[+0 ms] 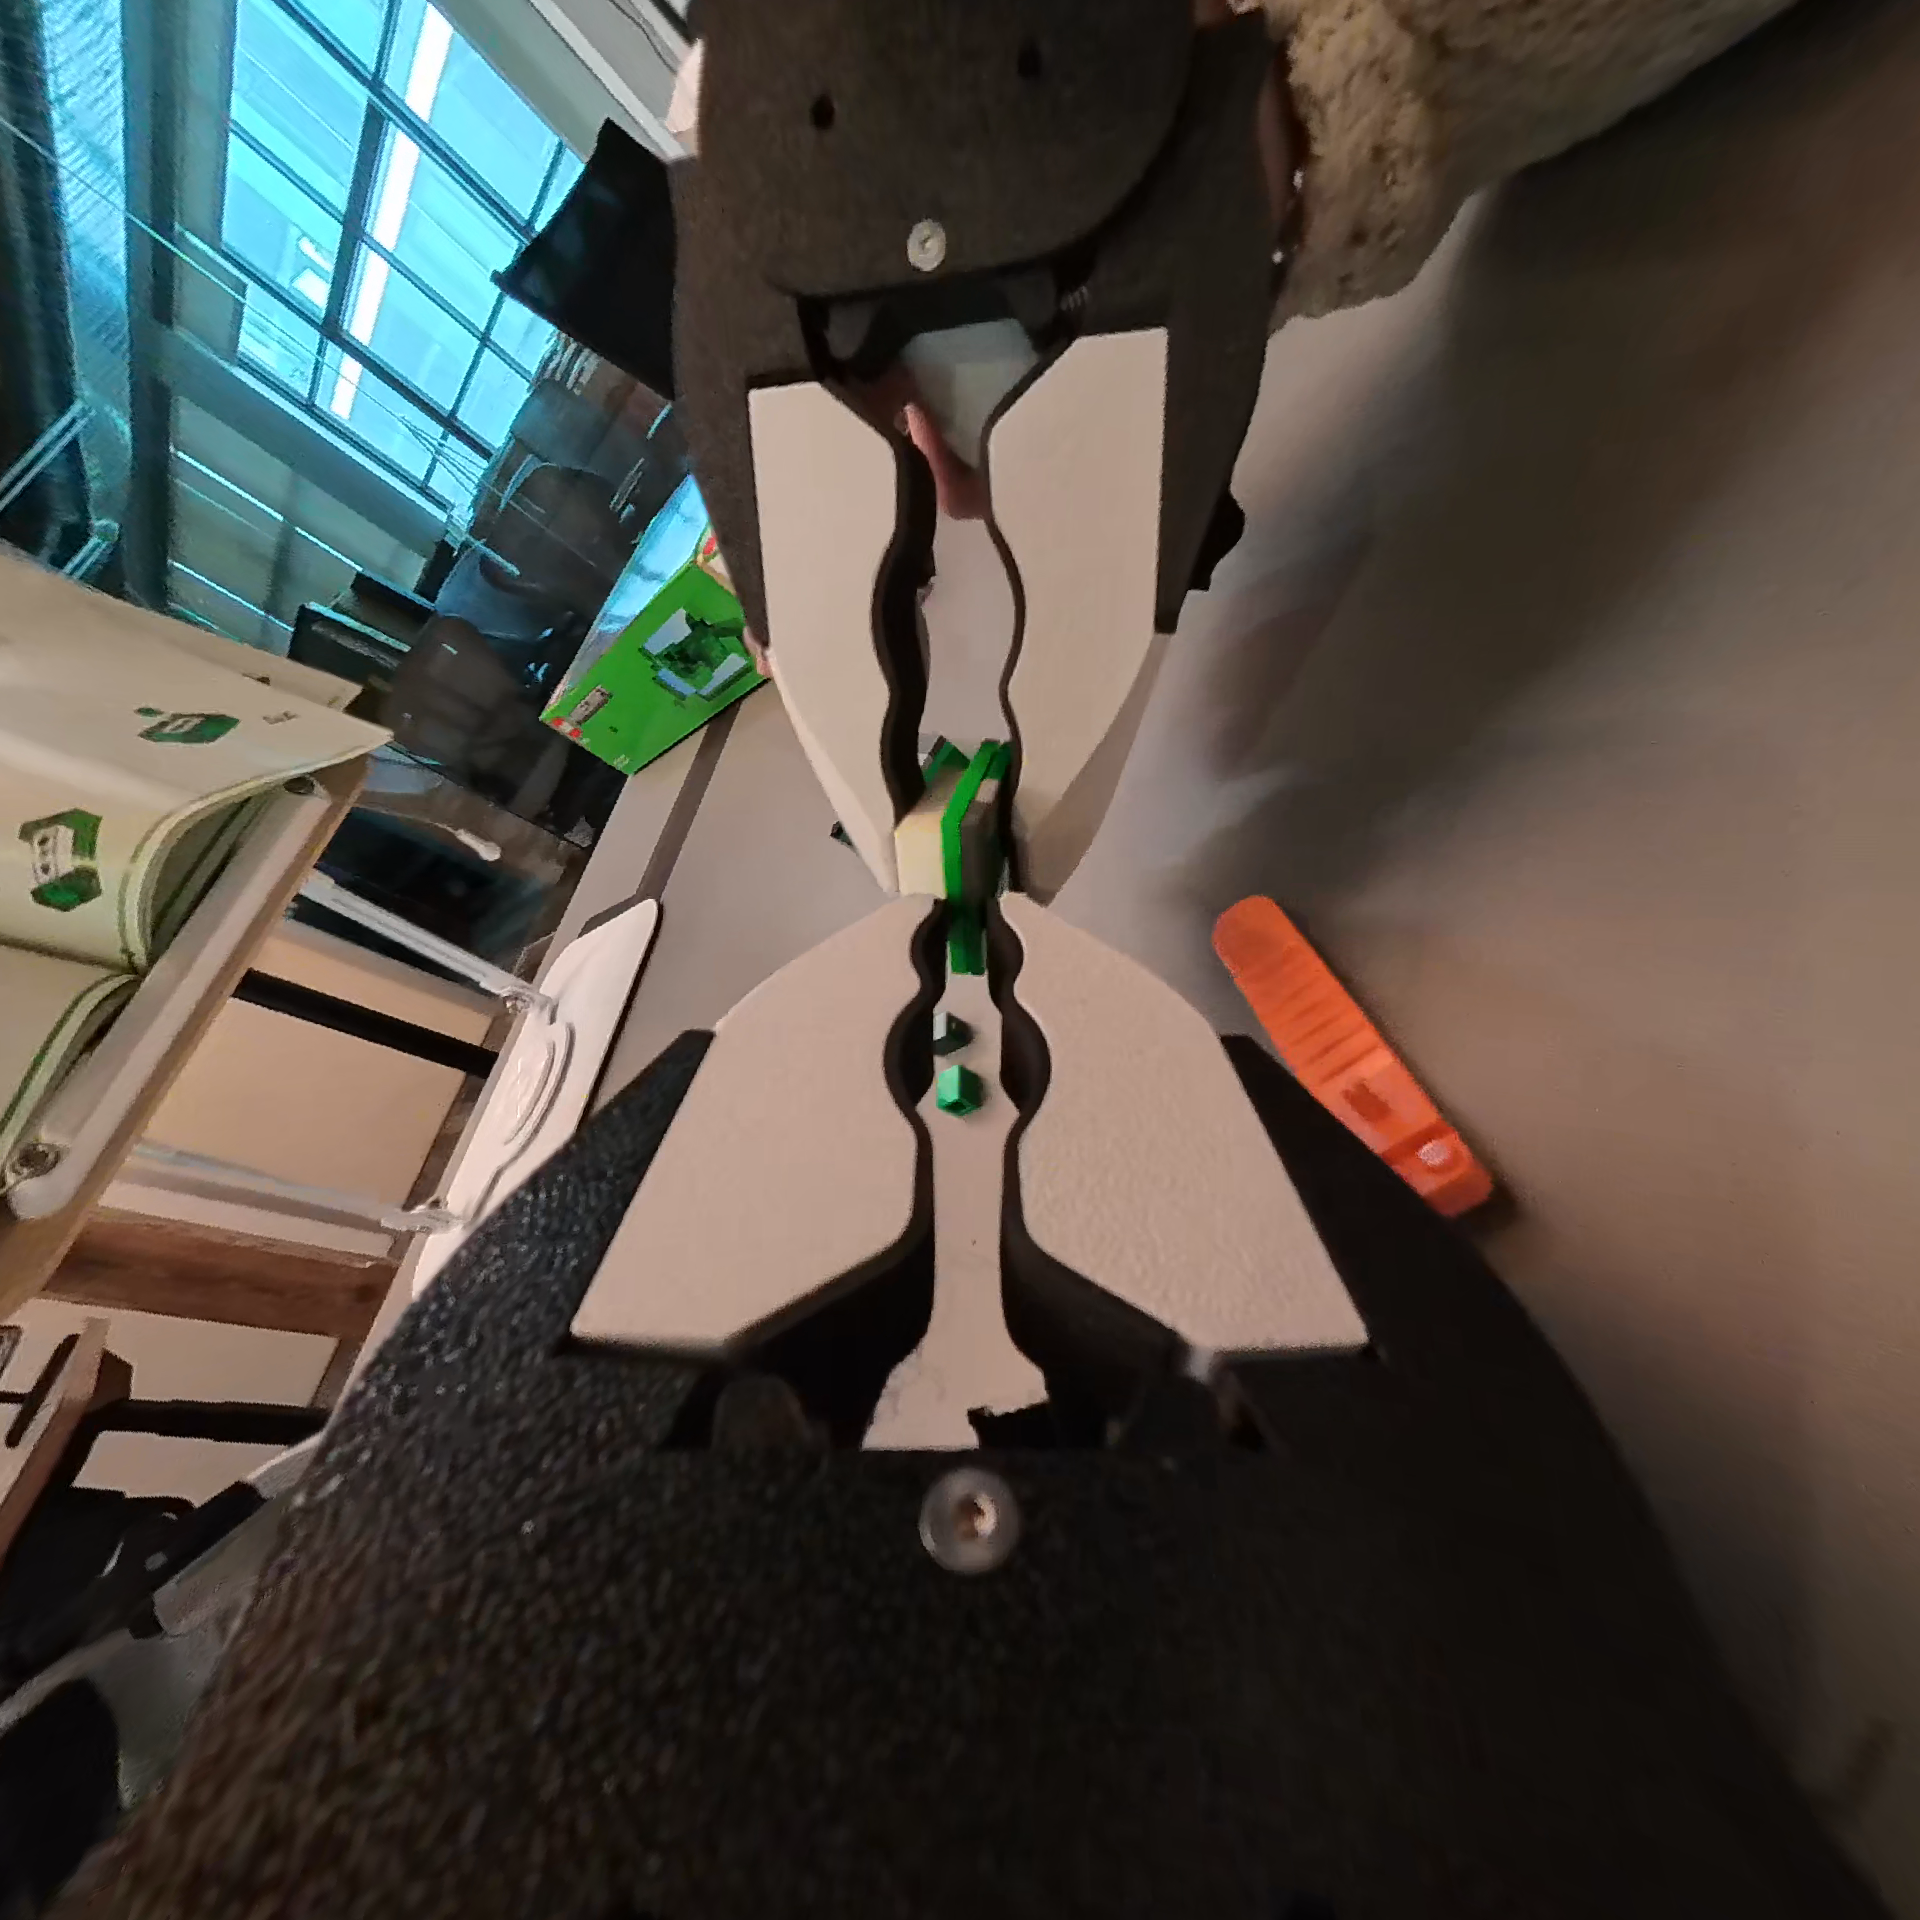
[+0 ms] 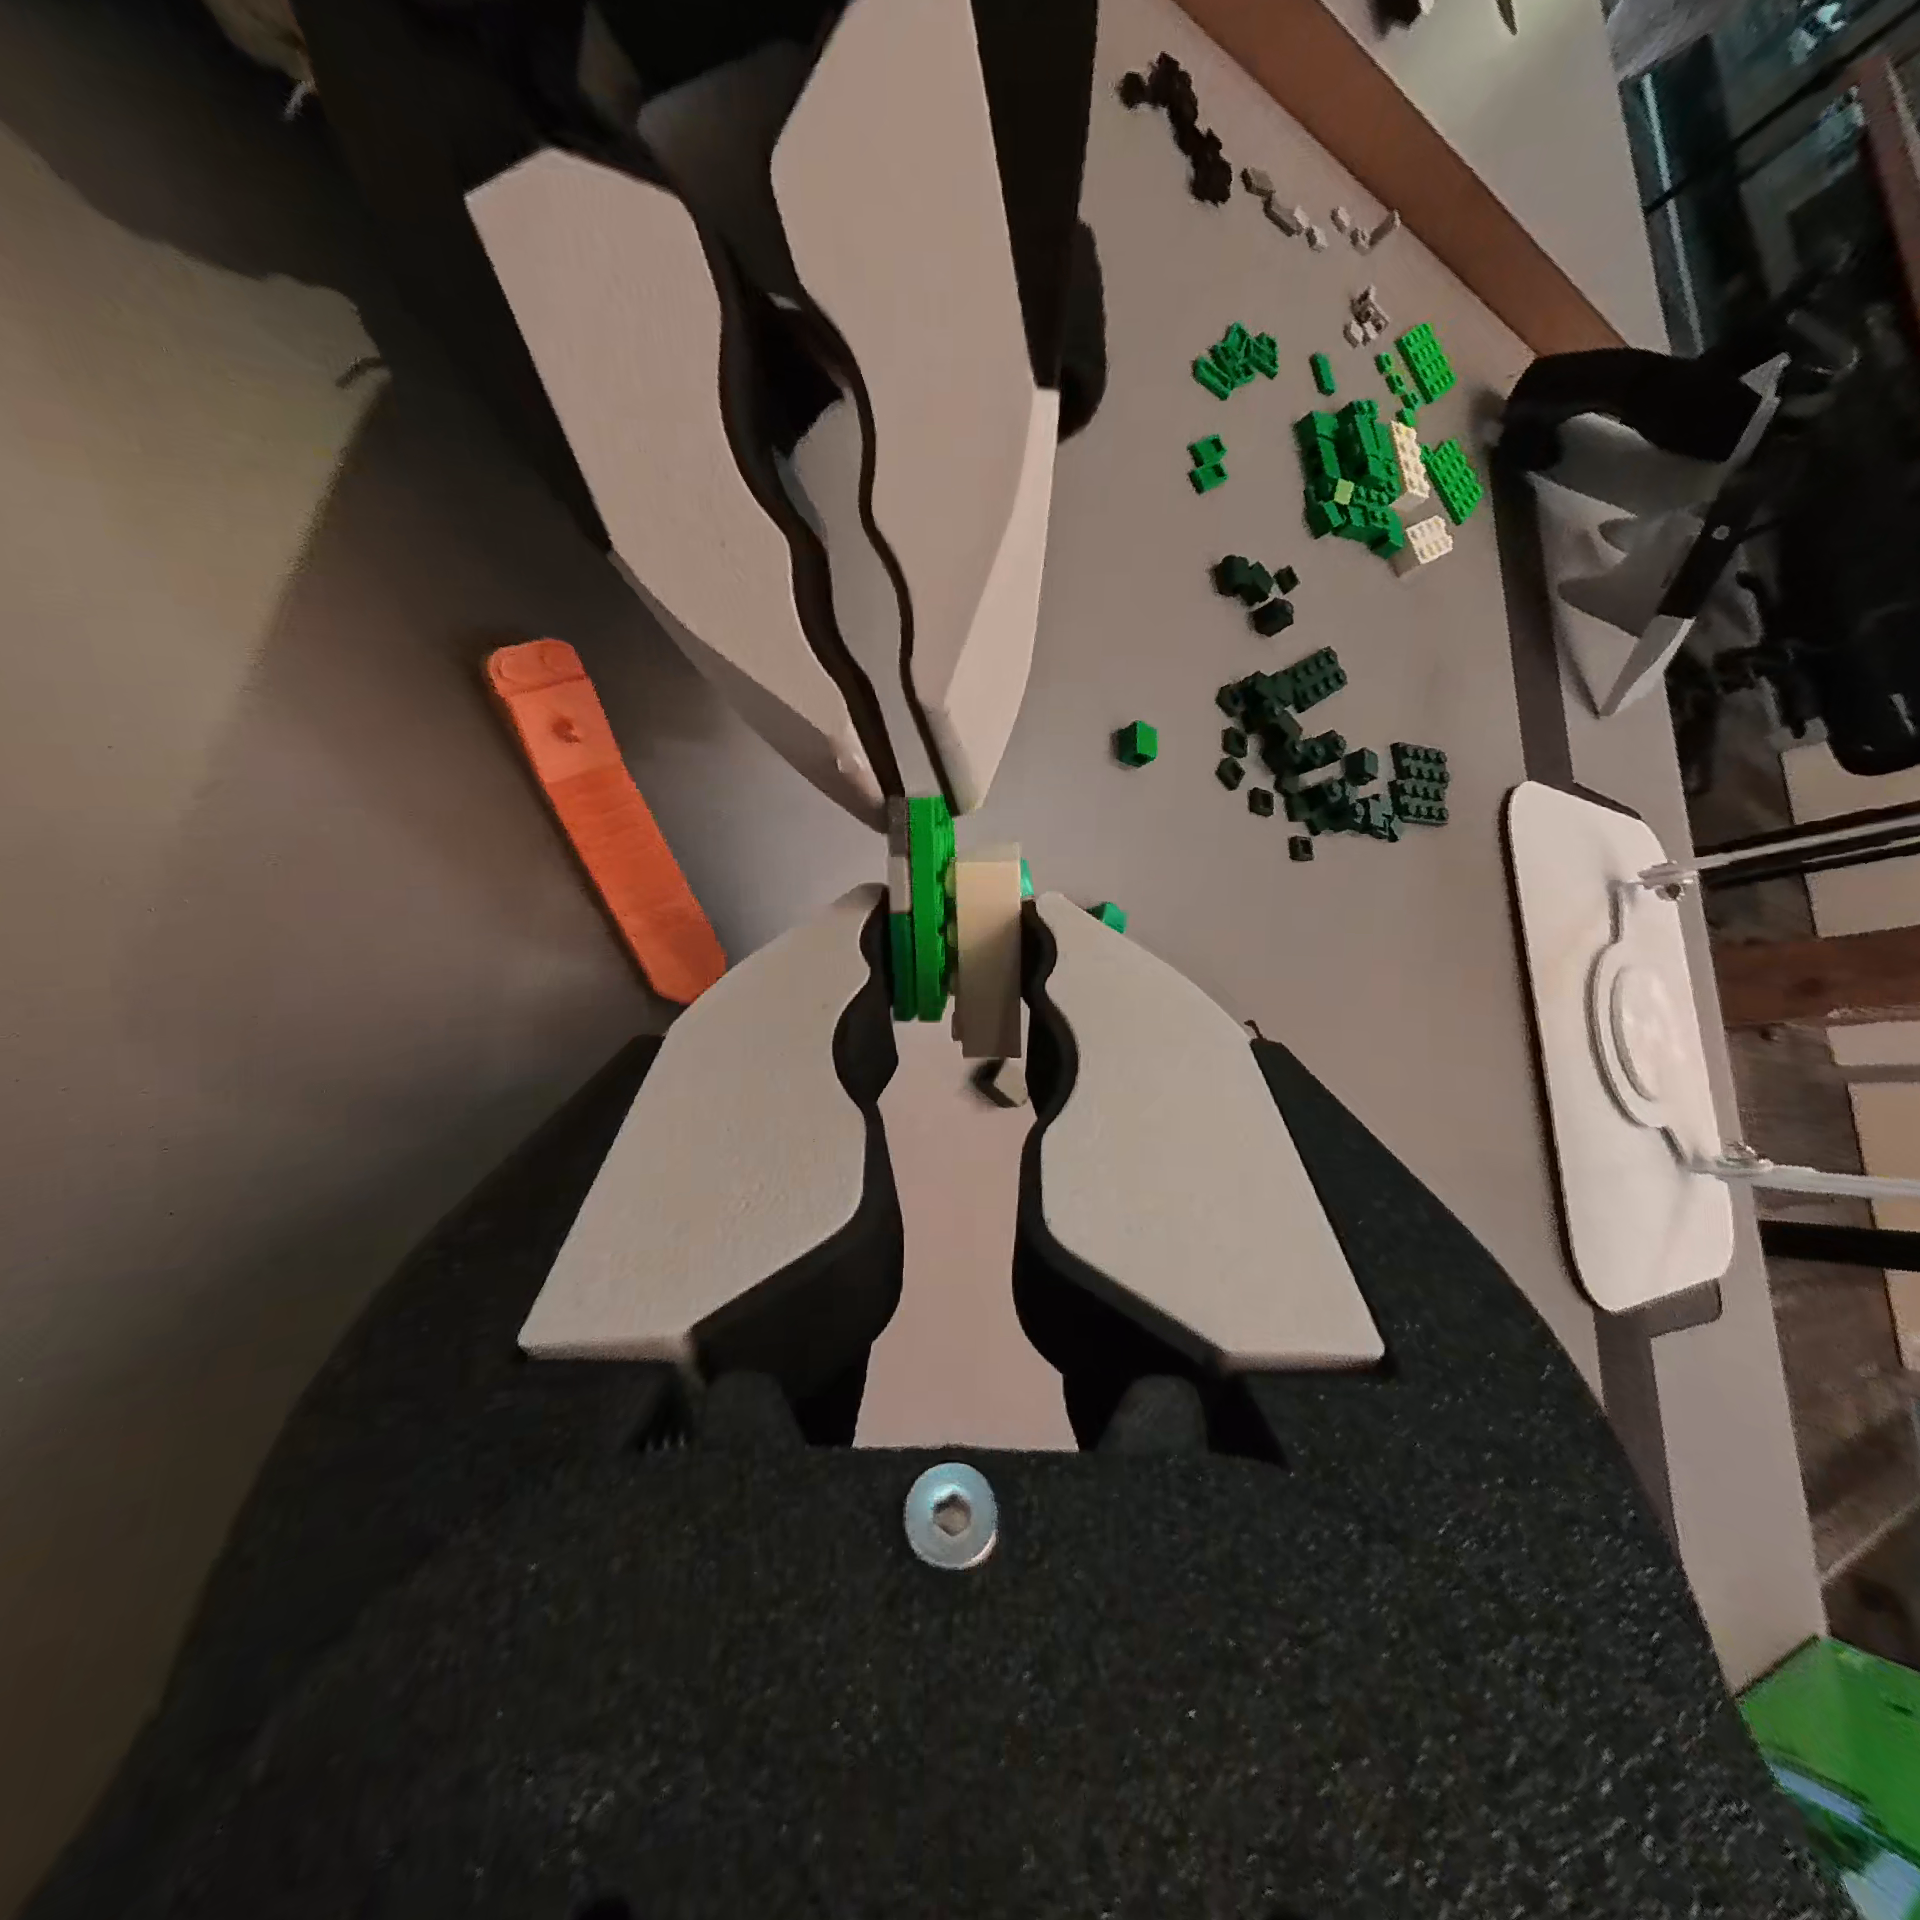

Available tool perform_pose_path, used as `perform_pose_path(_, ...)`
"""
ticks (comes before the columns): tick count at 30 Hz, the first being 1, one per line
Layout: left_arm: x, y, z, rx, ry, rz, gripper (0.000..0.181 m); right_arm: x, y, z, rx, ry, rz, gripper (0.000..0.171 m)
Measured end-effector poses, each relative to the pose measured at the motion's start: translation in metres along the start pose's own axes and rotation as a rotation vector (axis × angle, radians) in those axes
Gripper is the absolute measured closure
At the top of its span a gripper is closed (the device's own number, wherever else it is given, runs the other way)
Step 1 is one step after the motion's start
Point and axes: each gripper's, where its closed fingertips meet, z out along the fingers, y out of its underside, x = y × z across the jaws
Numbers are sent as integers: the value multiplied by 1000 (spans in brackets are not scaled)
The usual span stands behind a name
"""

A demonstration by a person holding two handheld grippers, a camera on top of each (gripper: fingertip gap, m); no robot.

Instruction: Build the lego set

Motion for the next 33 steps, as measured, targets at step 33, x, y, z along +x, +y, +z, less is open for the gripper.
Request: perform_pose_path(33,3,-5,0,32,8,-21,175,3,-3,-6,-35,103,-172,151)
